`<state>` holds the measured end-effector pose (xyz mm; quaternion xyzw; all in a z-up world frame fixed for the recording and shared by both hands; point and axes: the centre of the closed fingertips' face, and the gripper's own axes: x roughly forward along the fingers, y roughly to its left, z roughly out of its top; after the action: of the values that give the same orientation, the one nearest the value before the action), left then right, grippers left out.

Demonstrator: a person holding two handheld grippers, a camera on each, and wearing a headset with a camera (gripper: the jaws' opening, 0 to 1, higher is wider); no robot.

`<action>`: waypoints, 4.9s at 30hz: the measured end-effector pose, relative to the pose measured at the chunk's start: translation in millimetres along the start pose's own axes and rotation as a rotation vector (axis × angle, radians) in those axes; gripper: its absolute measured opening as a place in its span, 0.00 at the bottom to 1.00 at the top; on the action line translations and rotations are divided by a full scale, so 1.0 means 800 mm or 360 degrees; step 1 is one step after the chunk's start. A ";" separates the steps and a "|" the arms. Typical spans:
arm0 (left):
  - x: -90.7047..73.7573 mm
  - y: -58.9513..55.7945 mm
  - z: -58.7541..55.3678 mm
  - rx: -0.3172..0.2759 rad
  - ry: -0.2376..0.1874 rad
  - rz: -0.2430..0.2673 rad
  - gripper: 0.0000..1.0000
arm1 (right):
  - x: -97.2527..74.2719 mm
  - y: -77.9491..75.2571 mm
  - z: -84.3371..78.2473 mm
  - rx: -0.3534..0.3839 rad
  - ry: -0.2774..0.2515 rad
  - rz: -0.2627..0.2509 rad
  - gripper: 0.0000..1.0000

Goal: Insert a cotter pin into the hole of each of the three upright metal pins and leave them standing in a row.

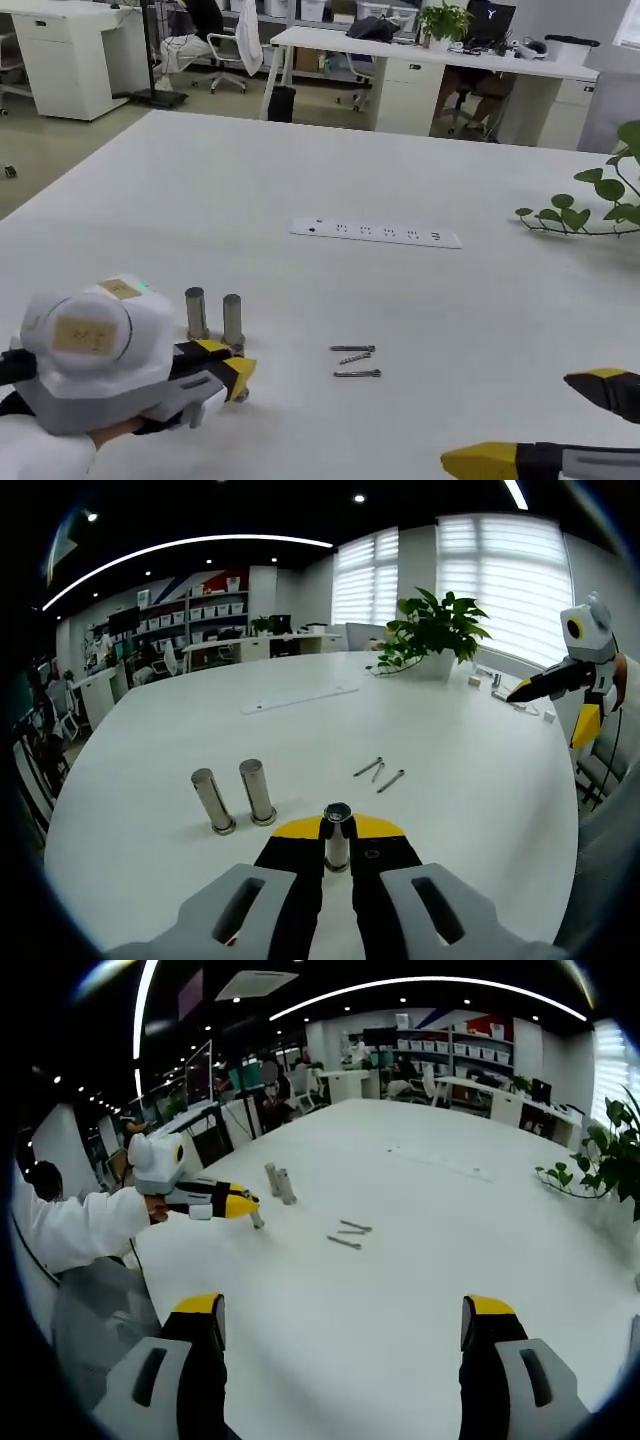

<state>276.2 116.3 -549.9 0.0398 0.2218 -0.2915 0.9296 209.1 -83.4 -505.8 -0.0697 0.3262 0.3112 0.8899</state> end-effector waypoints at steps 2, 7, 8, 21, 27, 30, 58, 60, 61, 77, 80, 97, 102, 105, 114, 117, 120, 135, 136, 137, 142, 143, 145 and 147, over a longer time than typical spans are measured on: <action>-0.001 -0.004 0.002 -0.0003 -0.0005 0.0003 0.05 | -0.001 0.001 0.001 -0.0004 -0.0003 0.0000 0.96; -0.005 -0.009 0.002 0.0032 0.0019 0.0029 0.05 | -0.002 0.001 0.003 -0.0004 -0.0016 -0.0003 0.96; -0.007 -0.012 0.002 0.0044 0.0024 0.0034 0.05 | -0.002 0.002 0.002 -0.0002 -0.0017 -0.0002 0.96; -0.007 -0.043 -0.013 -0.0012 0.0039 0.0027 0.05 | -0.001 0.007 0.002 -0.0014 -0.0022 0.0009 0.96; -0.007 -0.044 -0.021 -0.0037 0.0058 0.0062 0.05 | -0.001 0.008 0.000 -0.0019 -0.0018 0.0014 0.96; -0.008 -0.043 -0.024 -0.0072 0.0055 0.0080 0.05 | -0.001 0.009 -0.001 -0.0017 -0.0017 0.0015 0.96; -0.016 -0.031 -0.041 -0.0121 0.0079 0.0166 0.05 | 0.004 0.015 0.000 -0.0040 0.0004 0.0056 0.96; -0.016 -0.032 -0.041 -0.0115 0.0079 0.0167 0.05 | 0.004 0.016 -0.003 -0.0045 0.0012 0.0059 0.96; -0.016 -0.032 -0.041 -0.0113 0.0078 0.0167 0.06 | 0.004 0.016 -0.003 -0.0044 0.0013 0.0061 0.96; -0.022 -0.036 -0.044 -0.0118 0.0078 0.0190 0.06 | 0.005 0.024 -0.001 -0.0063 0.0010 0.0089 0.95; -0.023 -0.035 -0.044 -0.0133 0.0080 0.0196 0.06 | 0.005 0.025 0.000 -0.0070 0.0009 0.0091 0.95; -0.037 -0.045 -0.030 -0.0105 0.0086 0.0047 0.28 | 0.005 0.027 0.000 -0.0076 0.0004 0.0101 0.95; -0.053 -0.047 -0.021 -0.0073 0.0091 -0.0059 0.46 | 0.004 0.027 -0.002 -0.0072 0.0005 0.0104 0.95; -0.062 -0.052 -0.012 -0.0047 0.0069 -0.0121 0.51 | 0.004 0.027 -0.005 -0.0067 0.0009 0.0108 0.95; -0.086 -0.082 -0.006 -0.0058 0.0044 -0.0334 0.81 | 0.003 0.028 -0.007 -0.0060 0.0011 0.0114 0.95; -0.090 -0.092 -0.015 -0.0003 0.0094 -0.0413 0.90 | 0.002 0.026 -0.007 -0.0073 0.0015 0.0110 0.95; -0.092 -0.096 -0.026 0.0002 0.0143 -0.0455 0.93 | 0.002 0.026 -0.005 -0.0102 0.0011 0.0125 0.94; -0.108 -0.099 -0.026 -0.0016 0.0130 -0.0473 0.99 | 0.017 0.005 0.030 -0.0451 0.0052 0.0215 0.62; -0.108 -0.098 -0.024 -0.0017 0.0123 -0.0464 0.99 | 0.020 0.003 0.032 -0.0475 0.0064 0.0214 0.62; -0.109 -0.098 -0.023 -0.0018 0.0117 -0.0458 0.99 | 0.023 0.000 0.034 -0.0509 0.0071 0.0214 0.61; -0.110 -0.098 -0.019 -0.0006 0.0110 -0.0439 0.99 | 0.044 -0.006 0.044 -0.0667 0.0129 0.0296 0.59; -0.110 -0.098 -0.019 -0.0009 0.0110 -0.0435 0.99 | 0.049 -0.010 0.045 -0.0708 0.0160 0.0299 0.58; -0.110 -0.099 -0.016 -0.0032 0.0101 -0.0429 0.99 | 0.057 -0.012 0.048 -0.0779 0.0197 0.0321 0.57; -0.110 -0.100 -0.011 -0.0069 0.0071 -0.0413 0.99 | 0.066 -0.014 0.051 -0.0808 0.0218 0.0343 0.57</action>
<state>163.2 98.0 -515.1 -0.0028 0.2519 -0.4036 0.8796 268.9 -52.1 -507.7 -0.2761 0.3028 0.4704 0.7815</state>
